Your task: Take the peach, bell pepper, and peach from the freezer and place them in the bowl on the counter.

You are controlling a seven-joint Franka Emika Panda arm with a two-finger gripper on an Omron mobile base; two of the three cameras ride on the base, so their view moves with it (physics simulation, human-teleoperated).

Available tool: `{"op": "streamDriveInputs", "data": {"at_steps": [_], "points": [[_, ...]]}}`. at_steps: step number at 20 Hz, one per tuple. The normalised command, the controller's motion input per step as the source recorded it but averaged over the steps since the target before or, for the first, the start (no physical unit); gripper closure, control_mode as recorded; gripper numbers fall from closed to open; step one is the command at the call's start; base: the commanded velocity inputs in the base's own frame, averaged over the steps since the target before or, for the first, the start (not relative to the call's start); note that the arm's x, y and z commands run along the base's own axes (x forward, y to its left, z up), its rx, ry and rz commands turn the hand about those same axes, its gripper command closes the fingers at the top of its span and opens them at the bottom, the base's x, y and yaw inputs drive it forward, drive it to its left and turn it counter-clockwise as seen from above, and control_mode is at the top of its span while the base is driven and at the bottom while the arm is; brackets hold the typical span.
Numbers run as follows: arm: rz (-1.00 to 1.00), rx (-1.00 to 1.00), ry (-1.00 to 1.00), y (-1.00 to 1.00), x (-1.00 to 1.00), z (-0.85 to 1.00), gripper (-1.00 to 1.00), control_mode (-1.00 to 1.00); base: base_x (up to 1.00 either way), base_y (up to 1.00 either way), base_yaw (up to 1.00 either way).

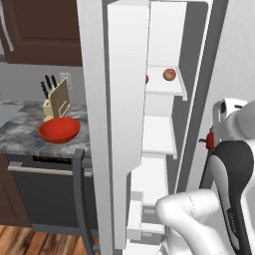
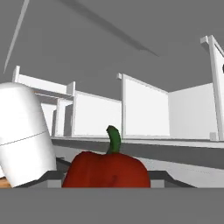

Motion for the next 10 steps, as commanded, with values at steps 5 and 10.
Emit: {"op": "streamDriveInputs", "data": {"at_steps": [5, 10], "points": [[0.0, 0.0, 0.0, 0.0, -0.37, 0.0, 1.0, -1.0, 0.0, 0.0, 0.0], [0.0, 0.0, -0.04, 0.03, -0.39, 0.0, 1.0, 1.0, -0.6, 0.03, 0.0]]}}
